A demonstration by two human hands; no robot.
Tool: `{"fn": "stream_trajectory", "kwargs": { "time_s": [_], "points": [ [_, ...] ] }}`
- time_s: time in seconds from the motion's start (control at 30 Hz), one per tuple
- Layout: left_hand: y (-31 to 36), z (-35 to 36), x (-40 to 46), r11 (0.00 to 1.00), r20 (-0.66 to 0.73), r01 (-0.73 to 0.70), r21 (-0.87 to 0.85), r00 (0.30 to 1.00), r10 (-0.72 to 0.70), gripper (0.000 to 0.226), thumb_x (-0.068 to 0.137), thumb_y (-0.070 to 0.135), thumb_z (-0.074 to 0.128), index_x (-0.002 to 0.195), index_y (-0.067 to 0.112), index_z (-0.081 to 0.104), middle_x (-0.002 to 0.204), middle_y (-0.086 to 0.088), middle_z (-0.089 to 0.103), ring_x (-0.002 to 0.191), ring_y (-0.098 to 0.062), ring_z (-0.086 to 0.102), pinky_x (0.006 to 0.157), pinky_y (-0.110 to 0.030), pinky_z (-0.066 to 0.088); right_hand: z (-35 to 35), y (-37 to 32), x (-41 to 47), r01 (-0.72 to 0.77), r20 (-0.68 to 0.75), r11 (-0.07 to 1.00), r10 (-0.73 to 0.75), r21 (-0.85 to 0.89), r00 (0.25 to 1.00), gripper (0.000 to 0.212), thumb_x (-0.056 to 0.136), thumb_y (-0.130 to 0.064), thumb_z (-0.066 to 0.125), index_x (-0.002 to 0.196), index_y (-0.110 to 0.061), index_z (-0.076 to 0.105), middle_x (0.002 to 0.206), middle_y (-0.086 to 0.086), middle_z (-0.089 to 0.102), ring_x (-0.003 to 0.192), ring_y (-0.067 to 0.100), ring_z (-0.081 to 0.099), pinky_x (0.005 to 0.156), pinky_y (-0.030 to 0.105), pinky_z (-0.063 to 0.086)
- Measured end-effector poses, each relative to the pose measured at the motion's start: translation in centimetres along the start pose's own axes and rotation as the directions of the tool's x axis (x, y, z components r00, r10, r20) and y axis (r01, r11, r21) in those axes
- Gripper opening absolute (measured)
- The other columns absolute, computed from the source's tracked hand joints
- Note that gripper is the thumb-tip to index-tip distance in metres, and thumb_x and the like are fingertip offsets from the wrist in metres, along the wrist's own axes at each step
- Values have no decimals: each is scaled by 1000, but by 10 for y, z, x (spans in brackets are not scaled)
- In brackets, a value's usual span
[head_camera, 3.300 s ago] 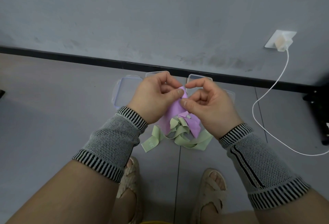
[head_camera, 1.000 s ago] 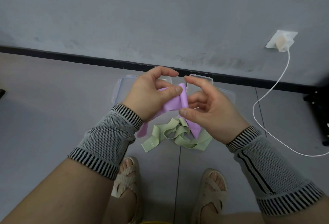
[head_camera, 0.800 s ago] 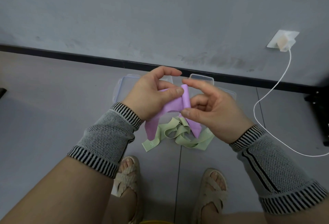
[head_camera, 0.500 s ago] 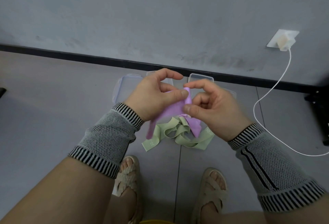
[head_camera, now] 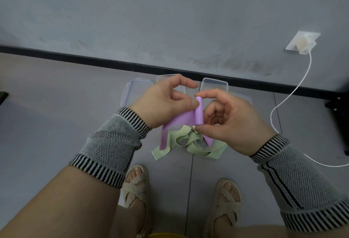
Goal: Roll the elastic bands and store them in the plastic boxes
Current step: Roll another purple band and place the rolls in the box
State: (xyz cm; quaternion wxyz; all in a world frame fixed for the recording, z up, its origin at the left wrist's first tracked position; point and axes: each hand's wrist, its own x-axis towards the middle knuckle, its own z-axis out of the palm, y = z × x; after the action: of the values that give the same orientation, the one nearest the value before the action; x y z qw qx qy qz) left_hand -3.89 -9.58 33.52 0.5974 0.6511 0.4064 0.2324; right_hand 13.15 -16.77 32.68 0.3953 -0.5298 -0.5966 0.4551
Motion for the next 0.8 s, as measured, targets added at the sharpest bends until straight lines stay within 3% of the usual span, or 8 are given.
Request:
{"fn": "stream_trajectory", "kwargs": {
  "time_s": [0.1,0.3,0.4,0.5,0.6,0.67,0.8],
  "points": [
    [-5,-4,0,985,34,8,171,999,-14,32,74,31,75,101,26,58,62,6,66,65,-9,62,62,-25,48,-2,2,-1,0,7,1000,0,1,1000,56,68,5,78,107,-28,58,66,-2,65,60,13,60,67,30,53],
    [-6,-7,-2,952,39,16,307,999,-29,21,80,18,71,93,28,58,53,11,57,49,-2,50,51,-20,42,-4,4,-3,2,21,998,-1,-59,1000,54,67,7,77,103,-29,57,62,-5,63,58,10,59,65,26,53],
    [-2,-8,-3,957,11,1,289,1000,-5,22,79,16,72,94,25,59,57,6,58,47,-6,53,48,-21,46,-6,4,-3,10,7,992,-10,-122,1000,55,67,4,77,101,-32,56,64,-6,63,58,10,59,65,26,53],
    [1,-6,-3,963,-4,-16,271,1000,18,25,78,13,72,94,27,58,61,5,63,54,-7,56,55,-21,49,-4,5,-2,25,-29,974,-32,-226,999,52,66,-3,77,99,-36,56,67,-7,63,59,8,60,65,27,54],
    [2,-1,-2,975,-50,-10,223,999,22,24,77,22,73,94,29,57,73,2,72,64,-9,62,64,-27,53,1,2,-1,33,-64,927,-62,-374,996,48,66,-9,76,101,-35,56,64,-7,62,61,6,60,62,19,51],
    [2,6,0,977,-113,-4,212,993,28,24,76,27,74,94,27,58,75,1,73,62,-6,62,63,-23,52,5,0,0,34,-83,894,-80,-447,993,44,68,-10,73,104,-30,57,61,-8,60,63,5,59,60,17,48],
    [3,12,3,983,-179,11,184,984,22,24,77,24,75,94,27,57,74,0,73,58,-10,62,58,-28,54,8,-1,3,27,-94,858,-87,-513,992,52,68,-9,73,113,-30,57,63,-9,57,69,6,57,65,18,46]
  ]
}}
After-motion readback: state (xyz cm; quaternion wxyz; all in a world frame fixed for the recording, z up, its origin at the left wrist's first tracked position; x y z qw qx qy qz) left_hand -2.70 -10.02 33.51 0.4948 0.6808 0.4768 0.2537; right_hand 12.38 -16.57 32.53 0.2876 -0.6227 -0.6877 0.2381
